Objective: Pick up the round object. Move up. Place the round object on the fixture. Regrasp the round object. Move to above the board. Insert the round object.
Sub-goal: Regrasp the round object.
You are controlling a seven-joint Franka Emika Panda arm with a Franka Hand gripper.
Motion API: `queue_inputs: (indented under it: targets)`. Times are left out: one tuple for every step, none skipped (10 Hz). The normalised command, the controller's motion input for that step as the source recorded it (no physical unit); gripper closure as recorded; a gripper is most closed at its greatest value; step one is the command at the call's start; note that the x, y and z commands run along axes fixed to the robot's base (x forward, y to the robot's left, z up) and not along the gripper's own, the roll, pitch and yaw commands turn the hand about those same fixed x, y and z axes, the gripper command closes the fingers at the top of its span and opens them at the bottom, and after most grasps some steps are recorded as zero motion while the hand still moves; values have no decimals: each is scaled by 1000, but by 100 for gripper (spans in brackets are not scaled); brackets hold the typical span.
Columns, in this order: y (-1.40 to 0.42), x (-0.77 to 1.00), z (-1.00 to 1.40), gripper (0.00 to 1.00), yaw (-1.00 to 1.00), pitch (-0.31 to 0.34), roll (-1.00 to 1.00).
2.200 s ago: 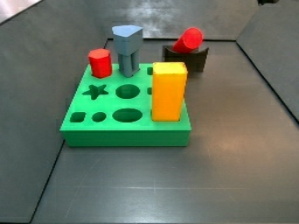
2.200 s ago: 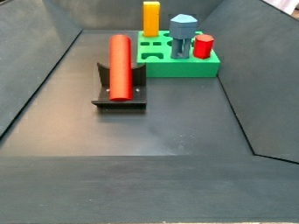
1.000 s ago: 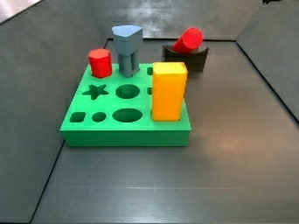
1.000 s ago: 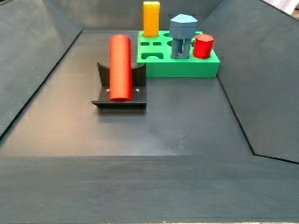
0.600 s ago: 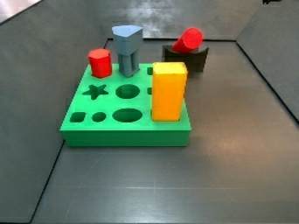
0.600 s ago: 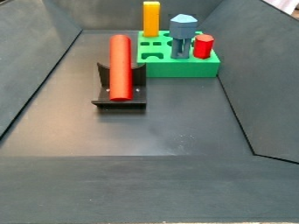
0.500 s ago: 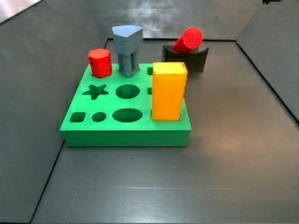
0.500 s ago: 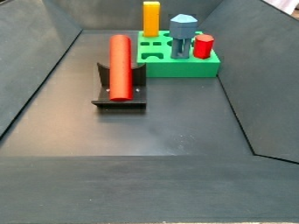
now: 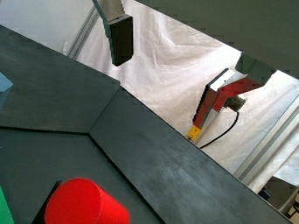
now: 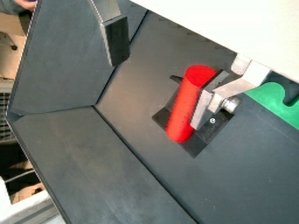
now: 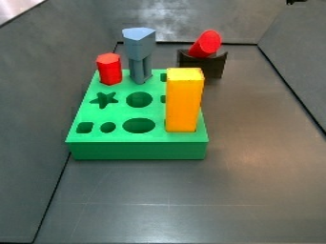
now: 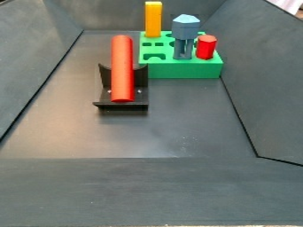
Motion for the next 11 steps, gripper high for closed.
queue_inputs:
  targets:
    - [-47, 179, -29, 0, 98, 58, 135]
    - [-47, 179, -29, 0, 98, 58, 135]
    - [-47, 179, -29, 0, 98, 58, 135]
    - [-47, 179, -29, 0, 98, 58, 135]
    - [-47, 179, -29, 0, 98, 58, 135]
    - [47, 70, -1000, 0, 32, 113, 49]
    - [48, 71, -1000, 0, 40, 109, 55]
    - [40, 74, -1000, 0, 87, 84, 57]
    - [35, 74, -1000, 0, 105, 73, 56]
    - [31, 85, -1000, 0, 115, 47, 53]
    - [27, 97, -1000, 0, 119, 27, 57]
